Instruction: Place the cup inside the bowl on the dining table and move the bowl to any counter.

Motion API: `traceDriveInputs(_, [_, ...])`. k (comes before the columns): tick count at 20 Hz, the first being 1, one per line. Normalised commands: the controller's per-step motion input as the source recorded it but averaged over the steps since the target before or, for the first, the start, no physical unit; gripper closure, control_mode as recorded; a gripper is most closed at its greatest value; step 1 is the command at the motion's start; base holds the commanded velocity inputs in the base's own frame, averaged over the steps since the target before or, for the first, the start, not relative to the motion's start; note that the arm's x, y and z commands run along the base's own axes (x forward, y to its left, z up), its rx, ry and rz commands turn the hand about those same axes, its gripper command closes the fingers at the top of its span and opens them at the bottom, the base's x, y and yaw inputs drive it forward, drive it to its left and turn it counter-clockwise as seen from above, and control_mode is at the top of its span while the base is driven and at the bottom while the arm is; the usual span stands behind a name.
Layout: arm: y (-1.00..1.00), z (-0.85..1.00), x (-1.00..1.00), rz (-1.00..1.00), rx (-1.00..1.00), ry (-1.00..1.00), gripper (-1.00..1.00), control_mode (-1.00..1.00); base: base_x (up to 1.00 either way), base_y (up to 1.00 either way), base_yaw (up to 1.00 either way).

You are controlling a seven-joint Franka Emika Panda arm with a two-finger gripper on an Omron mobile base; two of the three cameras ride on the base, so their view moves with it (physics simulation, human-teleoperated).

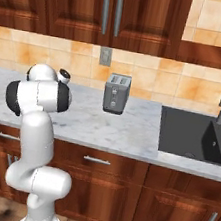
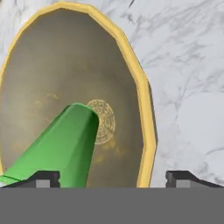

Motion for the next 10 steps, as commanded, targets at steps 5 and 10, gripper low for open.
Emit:
traceDriveInputs(5, [0.0,0.58,-0.14,0.0,0.04,-0.13,-1.0,-1.0,0.0,0.0,0.0])
traceDriveInputs(10, [-0.03,0.41,-0.63,0.0,0.03,-0.09,-1.0,-1.0,0.0,0.0,0.0])
